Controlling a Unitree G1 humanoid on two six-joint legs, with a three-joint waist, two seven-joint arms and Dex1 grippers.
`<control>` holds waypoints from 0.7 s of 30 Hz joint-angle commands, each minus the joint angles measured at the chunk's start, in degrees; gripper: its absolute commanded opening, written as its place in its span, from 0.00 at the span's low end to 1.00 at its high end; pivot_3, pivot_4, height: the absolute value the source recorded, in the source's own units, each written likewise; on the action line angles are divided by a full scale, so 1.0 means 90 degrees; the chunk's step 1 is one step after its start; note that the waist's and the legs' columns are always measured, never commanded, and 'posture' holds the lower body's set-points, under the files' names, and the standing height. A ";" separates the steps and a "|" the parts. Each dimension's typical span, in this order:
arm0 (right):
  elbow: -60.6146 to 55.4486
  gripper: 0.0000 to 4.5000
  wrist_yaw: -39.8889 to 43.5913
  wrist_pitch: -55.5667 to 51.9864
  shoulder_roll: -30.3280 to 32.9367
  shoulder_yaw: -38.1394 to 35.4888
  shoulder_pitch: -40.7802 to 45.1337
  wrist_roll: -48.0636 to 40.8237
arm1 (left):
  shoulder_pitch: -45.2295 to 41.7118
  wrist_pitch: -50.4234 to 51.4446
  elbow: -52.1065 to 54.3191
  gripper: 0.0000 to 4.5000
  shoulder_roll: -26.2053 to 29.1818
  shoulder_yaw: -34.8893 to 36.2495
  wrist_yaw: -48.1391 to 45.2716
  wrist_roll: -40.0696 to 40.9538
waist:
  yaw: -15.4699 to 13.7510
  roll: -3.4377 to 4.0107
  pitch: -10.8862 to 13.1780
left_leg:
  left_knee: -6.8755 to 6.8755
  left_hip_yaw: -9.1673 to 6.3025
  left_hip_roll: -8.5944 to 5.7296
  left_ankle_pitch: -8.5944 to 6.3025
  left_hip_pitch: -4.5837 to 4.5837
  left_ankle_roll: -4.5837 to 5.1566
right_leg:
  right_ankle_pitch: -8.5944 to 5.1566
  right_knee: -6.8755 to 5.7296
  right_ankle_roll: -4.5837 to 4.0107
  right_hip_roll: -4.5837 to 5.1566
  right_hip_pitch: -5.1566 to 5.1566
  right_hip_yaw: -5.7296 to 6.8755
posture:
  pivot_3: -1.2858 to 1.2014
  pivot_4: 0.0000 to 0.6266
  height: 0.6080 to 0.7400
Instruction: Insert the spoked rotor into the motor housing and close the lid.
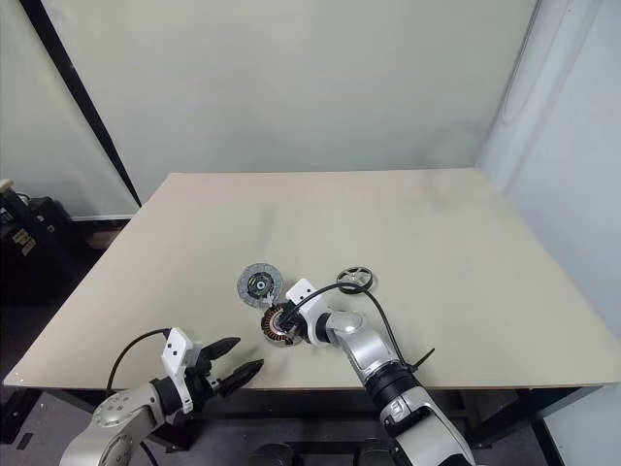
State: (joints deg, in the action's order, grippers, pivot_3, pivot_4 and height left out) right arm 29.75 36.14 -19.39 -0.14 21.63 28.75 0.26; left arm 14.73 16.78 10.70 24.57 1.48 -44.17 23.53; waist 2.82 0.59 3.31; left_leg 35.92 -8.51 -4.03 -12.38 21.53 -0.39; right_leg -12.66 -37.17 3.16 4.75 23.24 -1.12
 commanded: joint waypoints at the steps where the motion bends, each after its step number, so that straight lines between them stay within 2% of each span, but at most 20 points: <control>1: -0.0125 0.15 0.0001 0.0070 0.0017 -0.0073 0.0136 0.0042 | -0.0116 -0.0147 0.0171 1.00 0.0035 0.0084 -0.0020 0.0033 | 0.0000 0.0000 0.0000 | 0.0000 0.0000 0.0000 0.0000 0.0000 0.0000 | 0.0000 -0.0001 0.0000 0.0000 0.0000 0.0000 | 0.52 0.00 1.00; 16: -0.0104 0.15 0.0037 0.0002 0.0016 -0.0022 0.0117 0.0092 | -0.0121 -0.0168 0.0177 1.00 0.0009 0.0063 0.0002 0.0019 | -0.0002 0.0000 0.0000 | 0.0007 -0.0002 -0.0010 0.0000 -0.0002 0.0000 | -0.0002 -0.0039 -0.0002 0.0007 0.0011 -0.0004 | 0.52 0.00 1.00; 21: -0.0176 0.53 -0.0005 -0.0051 -0.0027 -0.0101 0.0095 0.0030 | -0.0113 -0.0166 0.0188 1.00 0.0010 0.0054 0.0010 0.0016 | -0.0001 0.0000 0.0000 | 0.0007 0.0000 -0.0009 0.0000 -0.0006 0.0000 | -0.0002 -0.0041 -0.0002 0.0007 0.0010 -0.0004 | 0.52 0.00 1.00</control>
State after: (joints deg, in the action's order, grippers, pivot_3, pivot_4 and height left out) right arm 29.67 36.40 -19.81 -0.20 21.58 28.82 0.68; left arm 14.32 16.24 10.70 24.51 1.46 -44.15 23.44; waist 2.82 0.59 3.31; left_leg 35.99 -8.52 -4.10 -12.38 21.48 -0.39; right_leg -12.68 -37.56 3.14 4.81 23.33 -1.16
